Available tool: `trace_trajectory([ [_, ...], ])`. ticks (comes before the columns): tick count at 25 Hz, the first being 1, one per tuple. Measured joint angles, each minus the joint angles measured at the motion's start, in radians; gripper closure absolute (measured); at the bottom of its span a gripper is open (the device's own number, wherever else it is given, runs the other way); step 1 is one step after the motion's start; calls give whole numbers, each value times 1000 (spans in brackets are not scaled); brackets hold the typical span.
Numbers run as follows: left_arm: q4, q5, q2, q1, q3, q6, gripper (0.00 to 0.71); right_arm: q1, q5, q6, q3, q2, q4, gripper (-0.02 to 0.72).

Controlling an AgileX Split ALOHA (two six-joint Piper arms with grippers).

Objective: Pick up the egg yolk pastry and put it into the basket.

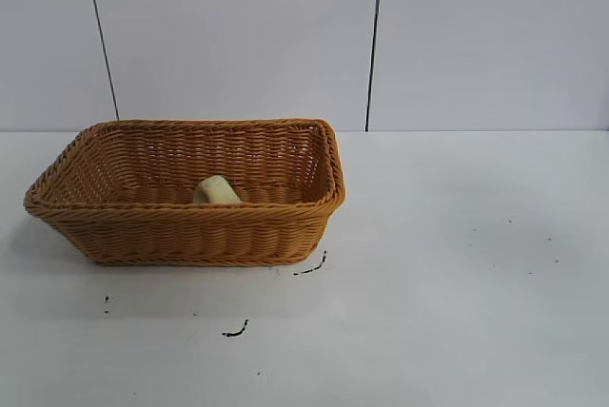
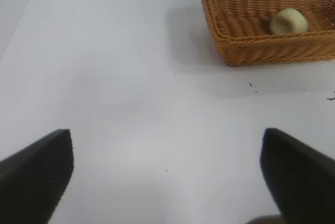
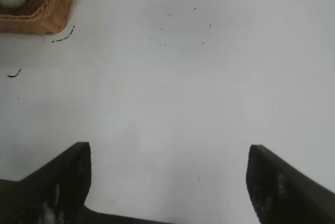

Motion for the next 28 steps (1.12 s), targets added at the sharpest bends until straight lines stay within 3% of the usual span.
trace_trajectory([
  [6, 0, 0, 0, 0, 0, 0, 14, -1, -1, -1, 0, -2, 6, 120],
  [12, 0, 0, 0, 0, 0, 0, 14, -87, -6, -1, 0, -64, 11, 120],
  [19, 0, 0, 0, 0, 0, 0, 14, -90, -6, -1, 0, -247, 17, 120],
  [28, 0, 0, 0, 0, 0, 0, 14, -90, -5, -1, 0, -255, 19, 120],
])
